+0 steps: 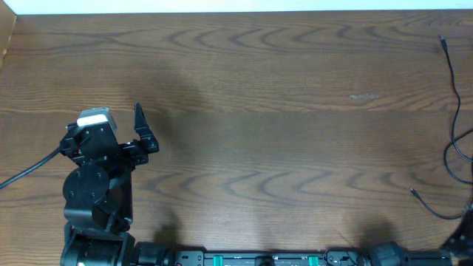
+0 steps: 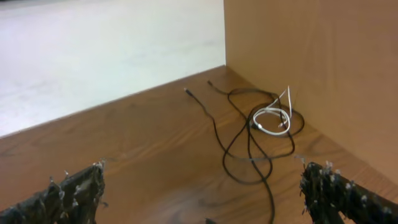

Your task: Untangle cables

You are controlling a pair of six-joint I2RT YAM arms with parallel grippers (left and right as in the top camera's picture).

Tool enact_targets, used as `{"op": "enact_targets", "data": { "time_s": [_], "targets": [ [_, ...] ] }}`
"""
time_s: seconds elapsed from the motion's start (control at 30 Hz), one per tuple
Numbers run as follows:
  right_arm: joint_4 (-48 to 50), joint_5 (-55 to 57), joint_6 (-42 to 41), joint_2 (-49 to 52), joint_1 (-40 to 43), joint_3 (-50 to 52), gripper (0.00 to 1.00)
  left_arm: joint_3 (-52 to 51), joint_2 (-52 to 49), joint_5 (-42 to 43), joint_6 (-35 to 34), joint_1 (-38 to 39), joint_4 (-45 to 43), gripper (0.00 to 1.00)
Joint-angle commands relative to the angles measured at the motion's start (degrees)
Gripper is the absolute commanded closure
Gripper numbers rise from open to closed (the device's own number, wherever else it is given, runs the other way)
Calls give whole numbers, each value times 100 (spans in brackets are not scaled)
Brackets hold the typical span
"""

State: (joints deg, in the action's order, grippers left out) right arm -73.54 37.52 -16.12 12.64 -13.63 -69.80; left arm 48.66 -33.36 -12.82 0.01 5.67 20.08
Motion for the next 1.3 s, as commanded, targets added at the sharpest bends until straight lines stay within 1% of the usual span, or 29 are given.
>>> {"op": "enact_targets", "data": {
  "time_s": [0.0, 0.1, 0.2, 0.3, 0.37, 0.47, 0.5, 0.67, 0.77, 0.83, 1.0, 1.17, 1.27],
  "targets": [
    [87, 74, -96, 70, 28, 391, 1, 33, 20, -74, 33, -20, 50, 2],
    [-149, -68, -57, 70, 28, 734, 1, 33, 20, -72, 33, -20, 50, 2],
    [-197, -647, -61, 70, 24, 944, 1, 33, 20, -74, 31, -20, 52, 2],
    [516, -1119, -278, 70, 24, 1143, 1, 33, 20, -72, 33, -20, 61, 2],
    [1237, -1333, -518, 70, 24, 1379, 1, 33, 20, -72, 33, -20, 61, 2],
    [2168, -1580, -457, 70, 24, 1895, 1, 33, 20, -74, 33, -20, 66, 2],
    [2409, -1674, -332, 68, 24, 2092, 1, 33, 20, -74, 33, -20, 66, 2],
    [3574, -2470, 828, 68, 24, 3104, 1, 33, 20, -74, 33, -20, 68, 2],
    [4000, -2907, 1469, 68, 24, 3620, 1, 33, 20, -74, 33, -20, 68, 2],
    [4282, -3163, 1700, 68, 24, 3956, 1, 33, 20, -74, 35, -20, 68, 2],
    [5082, -3403, 1596, 70, 24, 4627, 1, 33, 20, -74, 33, -20, 68, 2],
    [5495, -3294, 1602, 68, 24, 5399, 1, 33, 20, -74, 35, -20, 70, 2],
    [6050, -3294, 1600, 70, 24, 5947, 1, 33, 20, -74, 35, -20, 72, 2]
  ]
}}
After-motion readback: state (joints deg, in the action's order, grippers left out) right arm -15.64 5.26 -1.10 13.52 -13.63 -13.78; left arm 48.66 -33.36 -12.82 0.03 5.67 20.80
